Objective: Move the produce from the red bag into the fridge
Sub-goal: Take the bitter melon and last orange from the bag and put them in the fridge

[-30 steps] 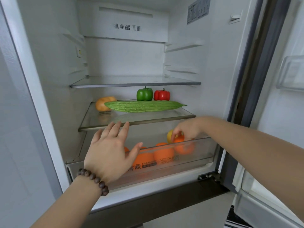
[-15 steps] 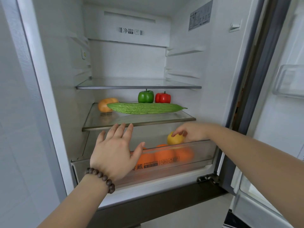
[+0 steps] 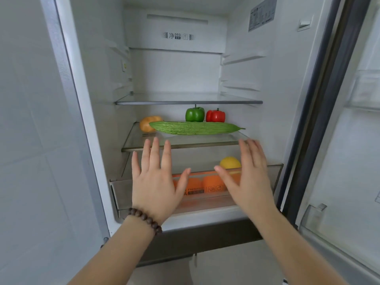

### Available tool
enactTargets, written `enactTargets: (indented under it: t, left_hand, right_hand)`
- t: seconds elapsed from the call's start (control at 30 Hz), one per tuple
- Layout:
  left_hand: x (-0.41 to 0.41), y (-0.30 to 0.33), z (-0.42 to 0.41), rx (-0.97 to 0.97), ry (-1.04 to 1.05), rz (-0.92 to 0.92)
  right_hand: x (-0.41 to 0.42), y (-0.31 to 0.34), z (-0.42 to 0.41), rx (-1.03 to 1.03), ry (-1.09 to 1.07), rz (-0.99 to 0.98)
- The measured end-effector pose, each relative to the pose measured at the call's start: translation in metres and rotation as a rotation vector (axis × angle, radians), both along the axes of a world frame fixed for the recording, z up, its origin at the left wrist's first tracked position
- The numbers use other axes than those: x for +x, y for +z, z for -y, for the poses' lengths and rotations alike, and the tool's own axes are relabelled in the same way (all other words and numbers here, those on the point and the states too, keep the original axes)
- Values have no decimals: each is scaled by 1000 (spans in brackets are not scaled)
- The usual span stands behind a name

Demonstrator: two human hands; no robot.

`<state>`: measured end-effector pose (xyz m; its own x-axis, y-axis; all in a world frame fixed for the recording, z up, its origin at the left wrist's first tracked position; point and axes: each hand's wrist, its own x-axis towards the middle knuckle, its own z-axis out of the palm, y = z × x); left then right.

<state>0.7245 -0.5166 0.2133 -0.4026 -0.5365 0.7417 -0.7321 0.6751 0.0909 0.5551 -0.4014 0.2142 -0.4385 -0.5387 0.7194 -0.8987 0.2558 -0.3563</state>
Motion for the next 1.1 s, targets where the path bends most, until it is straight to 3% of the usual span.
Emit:
enactTargets:
  t: [0.1, 0.3, 1.1]
  left_hand:
    - [0, -25, -12, -5, 92, -53]
    - [-9, -74, -23, 156, 278, -122]
    - [-64, -79, 86, 195, 243, -207]
  right_hand:
    - [15, -40, -5, -26, -123, -12]
    - [12, -84, 9, 80, -204, 167]
    - [-37, -83, 115, 29, -150, 261]
